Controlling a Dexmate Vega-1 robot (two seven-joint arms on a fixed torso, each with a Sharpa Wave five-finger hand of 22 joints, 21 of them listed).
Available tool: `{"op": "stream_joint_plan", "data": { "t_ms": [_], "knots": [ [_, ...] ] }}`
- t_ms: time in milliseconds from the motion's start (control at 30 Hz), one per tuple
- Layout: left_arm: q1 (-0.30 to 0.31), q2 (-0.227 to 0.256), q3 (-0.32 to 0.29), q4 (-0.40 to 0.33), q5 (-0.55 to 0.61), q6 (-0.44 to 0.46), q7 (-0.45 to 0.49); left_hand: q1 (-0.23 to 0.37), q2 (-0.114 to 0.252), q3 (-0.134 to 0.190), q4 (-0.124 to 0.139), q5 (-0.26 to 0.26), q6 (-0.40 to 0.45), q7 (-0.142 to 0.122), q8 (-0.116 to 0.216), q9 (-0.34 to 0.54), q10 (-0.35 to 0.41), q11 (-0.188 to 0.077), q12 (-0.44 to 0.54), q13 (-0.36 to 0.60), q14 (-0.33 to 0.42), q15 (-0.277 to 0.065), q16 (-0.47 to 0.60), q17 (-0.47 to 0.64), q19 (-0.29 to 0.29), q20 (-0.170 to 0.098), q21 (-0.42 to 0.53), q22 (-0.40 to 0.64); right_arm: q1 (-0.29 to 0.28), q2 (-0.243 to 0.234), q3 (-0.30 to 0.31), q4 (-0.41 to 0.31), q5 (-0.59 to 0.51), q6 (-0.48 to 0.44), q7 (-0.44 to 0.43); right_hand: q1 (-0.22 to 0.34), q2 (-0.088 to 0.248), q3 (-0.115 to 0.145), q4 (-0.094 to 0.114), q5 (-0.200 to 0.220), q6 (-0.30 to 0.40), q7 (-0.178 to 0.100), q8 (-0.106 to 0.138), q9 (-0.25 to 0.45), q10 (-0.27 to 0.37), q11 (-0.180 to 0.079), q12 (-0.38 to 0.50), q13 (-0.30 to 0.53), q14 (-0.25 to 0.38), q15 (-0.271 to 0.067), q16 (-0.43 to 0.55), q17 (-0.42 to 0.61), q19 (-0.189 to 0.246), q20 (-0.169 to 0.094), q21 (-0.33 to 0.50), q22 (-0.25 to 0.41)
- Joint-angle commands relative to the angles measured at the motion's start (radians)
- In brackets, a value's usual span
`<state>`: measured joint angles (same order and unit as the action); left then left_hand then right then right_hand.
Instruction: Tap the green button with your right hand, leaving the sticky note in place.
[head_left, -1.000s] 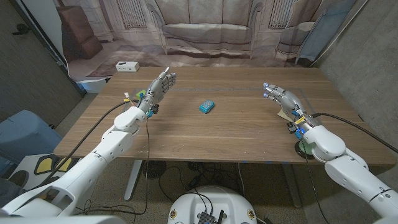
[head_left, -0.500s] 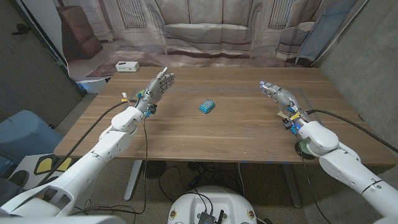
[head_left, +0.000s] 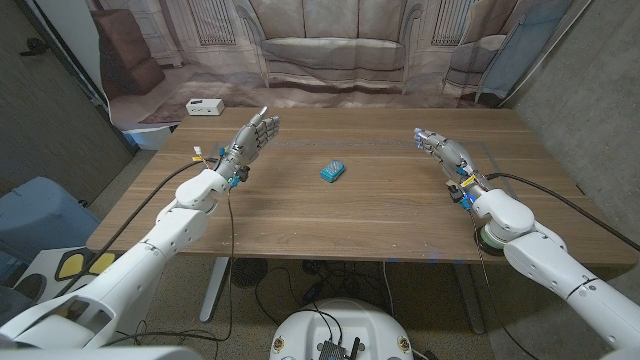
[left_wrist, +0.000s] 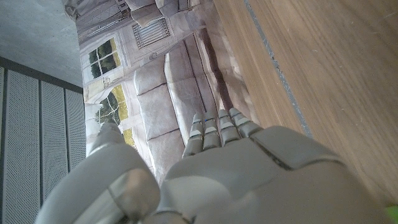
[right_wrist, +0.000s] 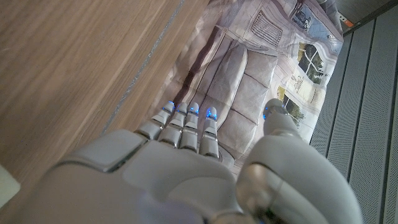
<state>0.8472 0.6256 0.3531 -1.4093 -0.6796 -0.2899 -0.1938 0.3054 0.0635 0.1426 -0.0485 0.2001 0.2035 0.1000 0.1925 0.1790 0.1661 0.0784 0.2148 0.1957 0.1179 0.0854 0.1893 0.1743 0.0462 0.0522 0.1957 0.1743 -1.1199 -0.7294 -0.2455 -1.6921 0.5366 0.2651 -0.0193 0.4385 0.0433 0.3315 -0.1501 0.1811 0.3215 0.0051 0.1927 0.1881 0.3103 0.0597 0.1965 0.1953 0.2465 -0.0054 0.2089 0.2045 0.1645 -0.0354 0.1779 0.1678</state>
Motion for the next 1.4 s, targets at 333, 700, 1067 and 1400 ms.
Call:
{"op": "stream_joint_plan", "data": {
  "t_ms": [333, 700, 1067, 1400],
  "knots": [
    [0.005, 0.01, -0.007, -0.009, -0.007, 0.007, -0.008, 0.009, 0.007, 0.001, -0.005, -0.004, 0.009, 0.002, -0.002, 0.003, 0.002, -0.002, -0.004, 0.002, 0.002, -0.005, -0.003, 0.005, -0.008, 0.003, 0.001, 0.005, 0.149, 0.063, -0.061, 0.161, 0.068, 0.015, 0.071, 0.0, -0.002, 0.011, 0.0, 0.001, 0.015, 0.0, 0.008, 0.003, 0.016, -0.001, 0.009, 0.003, 0.017, -0.003, 0.005, -0.002, 0.028, -0.04, 0.013, 0.0],
    [-0.015, -0.013, -0.002, 0.029, -0.024, -0.015, -0.047, 0.01, 0.008, 0.001, -0.006, -0.004, 0.004, 0.001, -0.004, 0.003, 0.001, -0.002, -0.004, 0.002, 0.002, -0.005, -0.003, 0.005, -0.009, 0.004, 0.001, 0.005, 0.163, 0.094, -0.071, 0.201, 0.098, 0.045, 0.09, -0.002, -0.002, 0.012, 0.001, 0.001, 0.015, -0.002, 0.007, 0.003, 0.015, -0.002, 0.007, 0.003, 0.016, -0.001, 0.004, -0.002, 0.047, -0.032, 0.019, 0.0],
    [-0.05, -0.031, 0.016, 0.047, -0.004, -0.014, -0.048, 0.01, 0.009, 0.001, -0.008, -0.004, 0.004, 0.001, -0.004, 0.003, 0.0, -0.001, -0.005, 0.002, 0.001, -0.005, -0.003, 0.005, -0.01, 0.005, 0.001, 0.005, 0.166, 0.094, -0.067, 0.215, 0.119, 0.054, 0.106, -0.002, -0.001, 0.014, 0.001, 0.001, 0.014, 0.001, 0.006, 0.003, 0.011, 0.005, 0.005, 0.003, 0.013, 0.002, 0.001, -0.003, 0.068, -0.018, 0.025, 0.0],
    [-0.06, -0.058, 0.017, 0.069, 0.002, -0.039, -0.032, 0.011, 0.01, 0.002, -0.008, -0.005, 0.002, 0.002, -0.004, 0.003, 0.0, -0.001, -0.004, 0.002, 0.001, -0.004, -0.003, 0.005, -0.011, 0.006, 0.001, 0.005, 0.167, 0.093, -0.061, 0.226, 0.143, 0.058, 0.127, -0.002, 0.005, 0.014, 0.003, -0.001, 0.01, 0.003, 0.004, 0.003, 0.012, 0.016, 0.005, 0.003, 0.018, 0.009, 0.005, -0.002, 0.108, 0.026, 0.035, 0.002]
  ]
}}
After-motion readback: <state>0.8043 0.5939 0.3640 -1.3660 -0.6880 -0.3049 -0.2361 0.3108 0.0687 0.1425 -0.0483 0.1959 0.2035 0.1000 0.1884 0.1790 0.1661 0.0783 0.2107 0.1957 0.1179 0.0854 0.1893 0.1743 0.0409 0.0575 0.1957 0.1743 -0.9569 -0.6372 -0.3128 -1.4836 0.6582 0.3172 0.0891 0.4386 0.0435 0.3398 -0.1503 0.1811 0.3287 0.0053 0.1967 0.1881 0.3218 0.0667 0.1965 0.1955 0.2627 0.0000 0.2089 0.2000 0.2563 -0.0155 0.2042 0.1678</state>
